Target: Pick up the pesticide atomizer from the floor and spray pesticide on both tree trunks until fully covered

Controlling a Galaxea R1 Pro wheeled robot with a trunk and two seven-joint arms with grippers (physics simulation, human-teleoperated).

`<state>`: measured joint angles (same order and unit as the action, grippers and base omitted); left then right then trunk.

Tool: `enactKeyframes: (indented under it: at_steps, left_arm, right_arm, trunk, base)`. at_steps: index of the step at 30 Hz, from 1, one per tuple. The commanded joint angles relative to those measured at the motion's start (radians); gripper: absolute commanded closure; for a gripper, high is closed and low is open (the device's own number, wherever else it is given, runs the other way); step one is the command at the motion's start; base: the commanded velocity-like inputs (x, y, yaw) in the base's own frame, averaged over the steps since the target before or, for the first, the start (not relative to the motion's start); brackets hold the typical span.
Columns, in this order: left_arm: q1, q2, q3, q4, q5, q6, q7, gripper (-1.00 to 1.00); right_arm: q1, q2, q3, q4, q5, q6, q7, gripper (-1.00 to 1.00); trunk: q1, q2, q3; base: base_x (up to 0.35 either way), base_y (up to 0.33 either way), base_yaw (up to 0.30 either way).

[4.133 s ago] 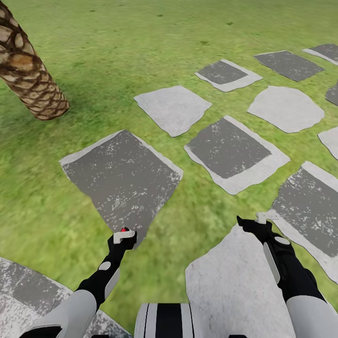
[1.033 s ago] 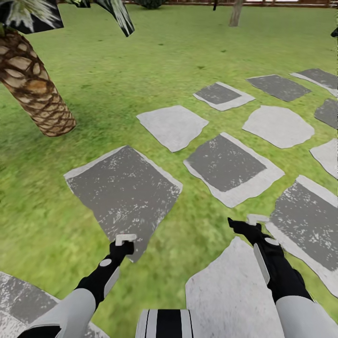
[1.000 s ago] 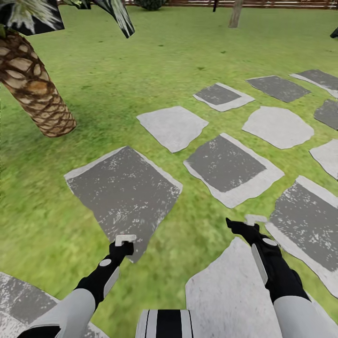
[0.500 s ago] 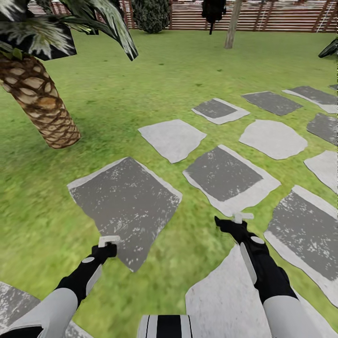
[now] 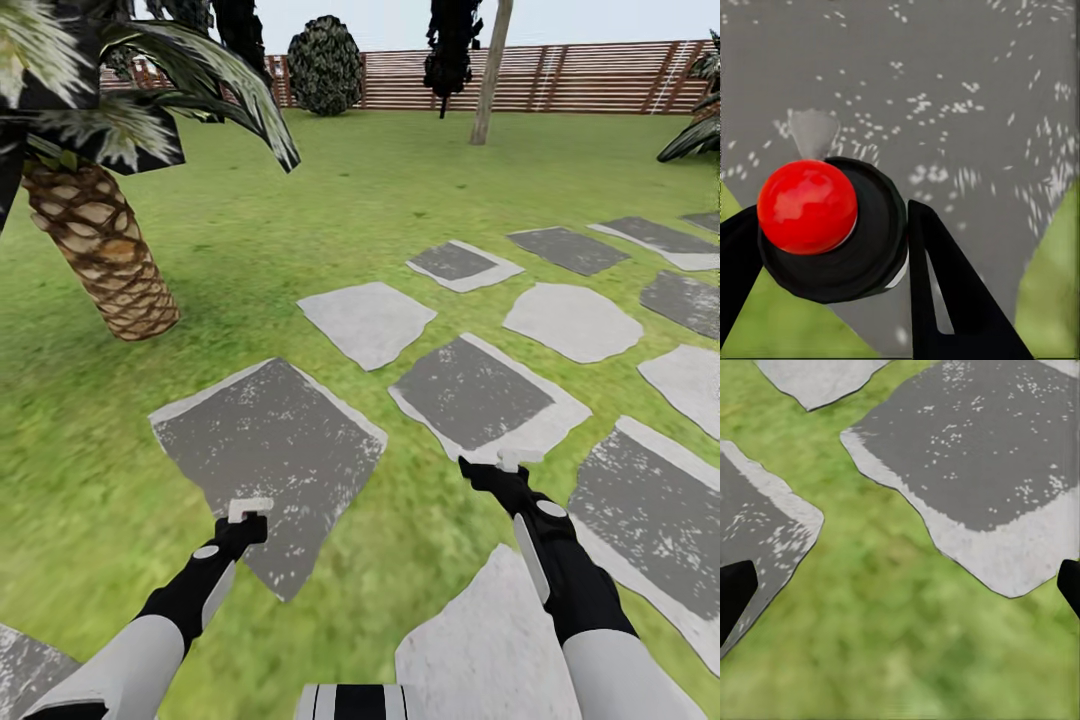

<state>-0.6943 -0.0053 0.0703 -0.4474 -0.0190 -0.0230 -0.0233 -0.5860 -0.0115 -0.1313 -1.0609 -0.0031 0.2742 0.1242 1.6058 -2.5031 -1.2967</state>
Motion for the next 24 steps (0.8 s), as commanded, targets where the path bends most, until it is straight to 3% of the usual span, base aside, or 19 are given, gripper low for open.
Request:
enactKeyframes:
  at_steps: [1,4,13,24]
  left_arm:
    - [0.003,-0.001,-0.001,0.0,0.0,0.002,0.001,1.0]
    - [0.009,-0.009,-0.001,0.001,-0.003,0.001,0.0,1.0]
    - [0.011,0.001,0.002,0.006,-0.007,0.008,0.0,1.0]
    - [0.012,0.001,-0.001,0.003,-0.003,0.009,0.0,1.0]
  right_arm:
    - [0.0,0.0,0.0,0.001,0.001,0.0,0.0,-1.0]
    - [0.0,-0.003,-0.001,0.03,0.004,-0.001,0.001,-1.0]
    - [0.0,0.004,0.002,0.051,-0.002,-0.001,0.001,-1.0]
    - [0.001,-0.004,-0.002,0.043,0.0,-0.002,0.0,-1.0]
  trunk:
    - [0.0,0.0,0.004]
    - [-0.002,0.001,0.016]
    - [-0.006,0.003,0.051]
    - [-0.048,0.08,0.097]
  base:
    - [0.0,0.0,0.0]
    - [0.0,0.0,0.0]
    - [0.0,0.0,0.0]
    - [0.0,0.0,-0.047]
